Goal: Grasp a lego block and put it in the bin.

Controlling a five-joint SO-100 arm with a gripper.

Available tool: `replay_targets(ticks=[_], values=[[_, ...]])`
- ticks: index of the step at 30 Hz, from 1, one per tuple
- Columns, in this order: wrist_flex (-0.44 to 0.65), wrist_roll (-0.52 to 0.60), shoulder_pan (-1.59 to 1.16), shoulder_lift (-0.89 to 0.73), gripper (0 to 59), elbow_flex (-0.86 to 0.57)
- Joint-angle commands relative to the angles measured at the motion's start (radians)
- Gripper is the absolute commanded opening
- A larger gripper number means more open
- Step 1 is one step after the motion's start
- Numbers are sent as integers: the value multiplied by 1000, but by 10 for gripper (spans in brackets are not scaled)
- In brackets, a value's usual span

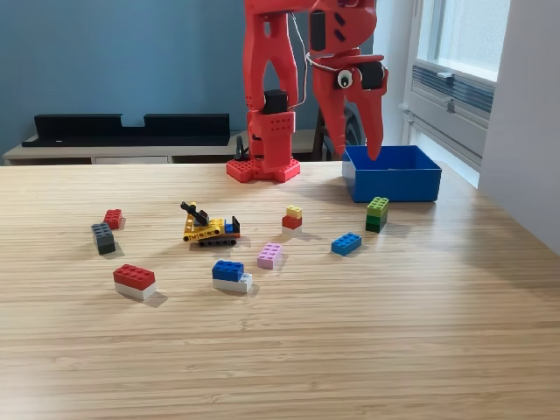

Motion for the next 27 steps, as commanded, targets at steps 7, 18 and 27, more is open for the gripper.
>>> replay_targets(ticks=[7, 18, 27], values=[[-12, -57, -41, -210, 283, -81], [-54, -87, -69, -282, 301, -97], [-98, -63, -107, -304, 305, -91]])
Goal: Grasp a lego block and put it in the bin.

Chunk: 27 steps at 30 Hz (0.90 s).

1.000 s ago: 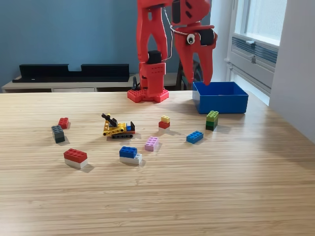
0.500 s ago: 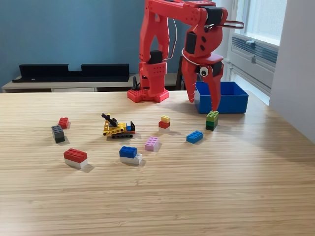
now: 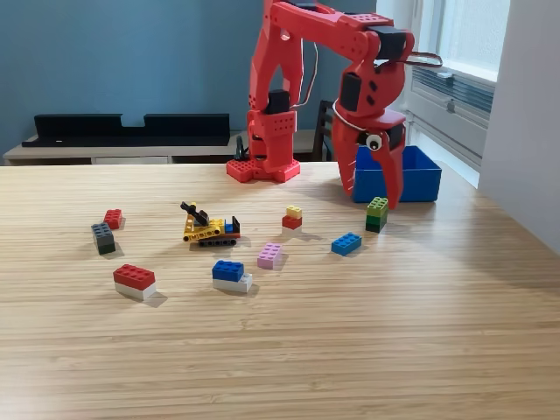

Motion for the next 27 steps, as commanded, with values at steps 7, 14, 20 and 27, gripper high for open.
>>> replay_targets(ticks=[7, 14, 20, 27], values=[[-32, 37, -64, 18, 305, -48], [-54, 55, -94, 17, 297, -34], [-74, 51, -75, 15, 291, -11], [-94, 38, -57, 14, 289, 9]])
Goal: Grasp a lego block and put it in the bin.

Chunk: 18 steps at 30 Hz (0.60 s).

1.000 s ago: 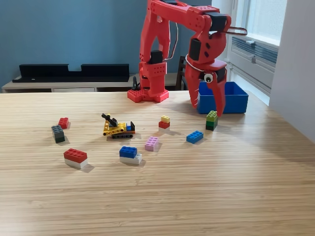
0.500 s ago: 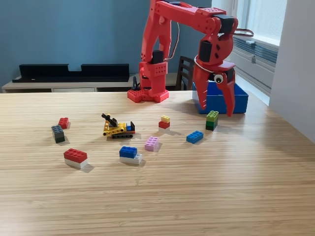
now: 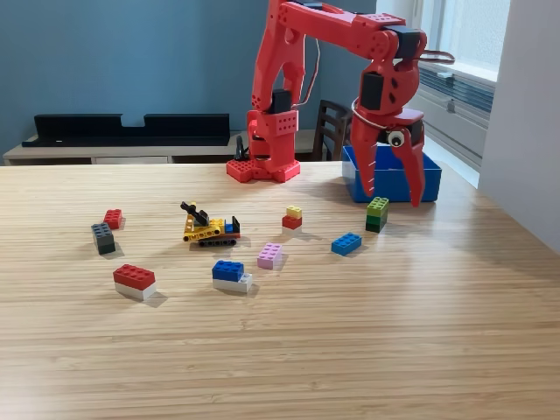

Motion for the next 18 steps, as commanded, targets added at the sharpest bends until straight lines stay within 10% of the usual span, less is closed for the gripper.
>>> replay_targets(ticks=[1, 18], values=[[-25, -14, 12, 14, 288, -2], [-92, -14, 29, 12, 224, 64]])
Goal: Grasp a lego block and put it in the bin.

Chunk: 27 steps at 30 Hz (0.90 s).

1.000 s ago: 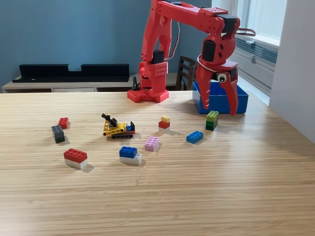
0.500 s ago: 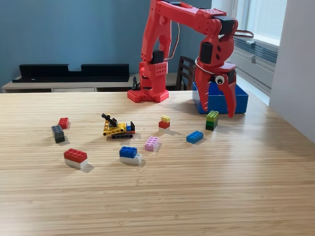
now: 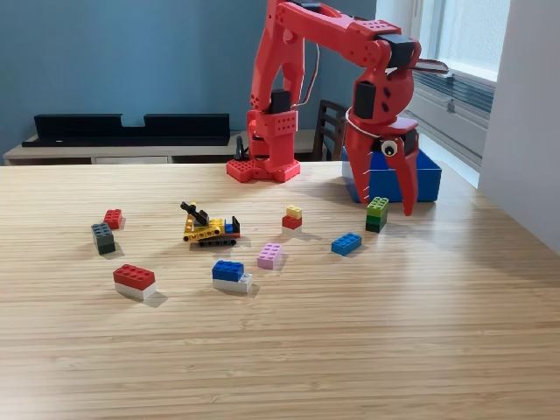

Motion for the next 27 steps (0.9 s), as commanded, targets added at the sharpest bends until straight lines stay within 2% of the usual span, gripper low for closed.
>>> replay_targets(ticks=[1, 8, 16, 22, 27], values=[[-18, 0, 9, 17, 218, 12], [-75, 9, 8, 17, 191, 78], [-140, 54, 8, 17, 84, 123], [-141, 107, 8, 17, 0, 78], [-71, 163, 8, 17, 0, -29]])
